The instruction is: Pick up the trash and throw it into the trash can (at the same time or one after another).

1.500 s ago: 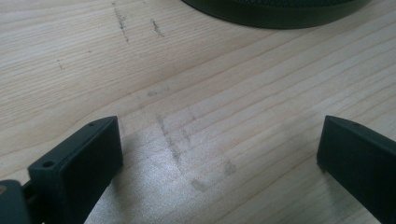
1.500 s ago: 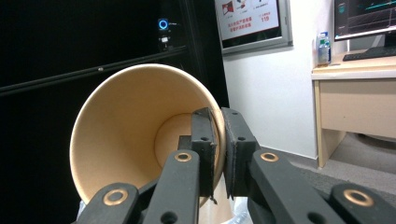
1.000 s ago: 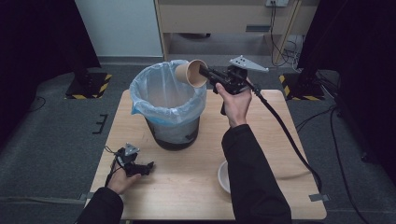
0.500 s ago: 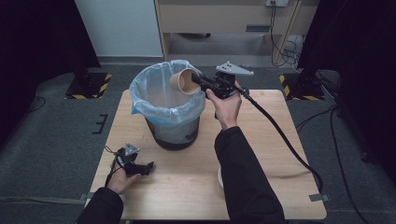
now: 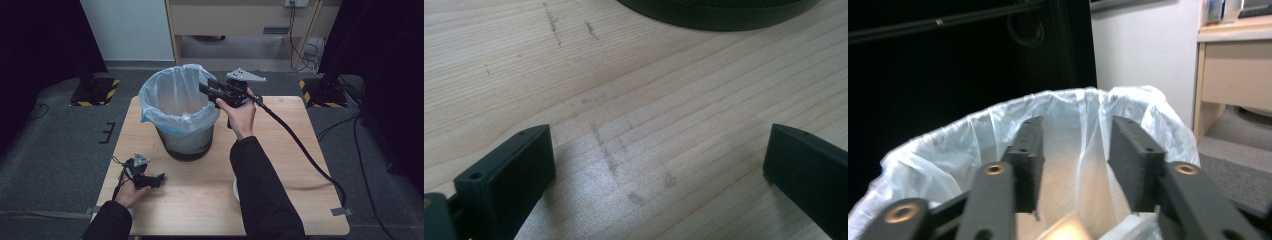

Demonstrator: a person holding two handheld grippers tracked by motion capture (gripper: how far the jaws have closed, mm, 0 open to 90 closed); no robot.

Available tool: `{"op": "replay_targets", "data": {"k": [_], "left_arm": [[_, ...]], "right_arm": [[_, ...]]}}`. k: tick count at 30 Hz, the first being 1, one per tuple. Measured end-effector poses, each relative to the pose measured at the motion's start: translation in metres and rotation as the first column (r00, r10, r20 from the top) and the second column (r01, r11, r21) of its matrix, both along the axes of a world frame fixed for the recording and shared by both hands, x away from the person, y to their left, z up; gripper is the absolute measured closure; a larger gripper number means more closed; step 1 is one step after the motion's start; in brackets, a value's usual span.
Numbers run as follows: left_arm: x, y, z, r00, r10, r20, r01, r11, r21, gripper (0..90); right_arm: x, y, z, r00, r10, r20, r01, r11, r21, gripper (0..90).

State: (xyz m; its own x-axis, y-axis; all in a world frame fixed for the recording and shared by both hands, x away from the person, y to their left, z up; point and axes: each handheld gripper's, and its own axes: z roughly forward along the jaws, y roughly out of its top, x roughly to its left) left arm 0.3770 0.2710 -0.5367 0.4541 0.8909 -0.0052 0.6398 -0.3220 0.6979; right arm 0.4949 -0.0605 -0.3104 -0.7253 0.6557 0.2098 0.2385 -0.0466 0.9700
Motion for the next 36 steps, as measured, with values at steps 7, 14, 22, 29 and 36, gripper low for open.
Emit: {"op": "replay_targets", "data": {"k": [7, 14, 22, 29, 36], "left_arm": [[0.0, 0.0, 0.0, 1.0, 0.0, 0.0, 0.0, 1.0, 0.0, 0.0], [0.0, 0.0, 0.0, 1.0, 0.0, 0.001, 0.0, 1.0, 0.0, 0.0], [0.0, 0.0, 0.0, 1.0, -0.001, -0.001, 0.001, 1.0, 0.002, 0.0], [0.0, 0.0, 0.0, 1.0, -0.001, -0.001, 0.001, 1.0, 0.002, 0.0], [0.0, 0.0, 0.0, 1.0, -0.001, 0.0, 0.001, 1.0, 0.003, 0.0]], "right_arm": [[-0.006, -0.023, 0.021, 0.9972, -0.06, 0.044, 0.059, 0.998, 0.023, 39.3], [-0.03, -0.058, 0.041, 0.9899, -0.119, 0.078, 0.116, 0.9925, 0.039, 31.4], [-0.056, -0.115, 0.022, 0.9745, -0.22, 0.047, 0.22, 0.9755, 0.003, 26.6], [-0.073, -0.149, -0.014, 0.9673, -0.254, 0.007, 0.254, 0.9663, -0.044, 24.8], [-0.095, -0.179, -0.057, 0.9609, -0.273, -0.047, 0.266, 0.9565, -0.121, 25.5]]}}
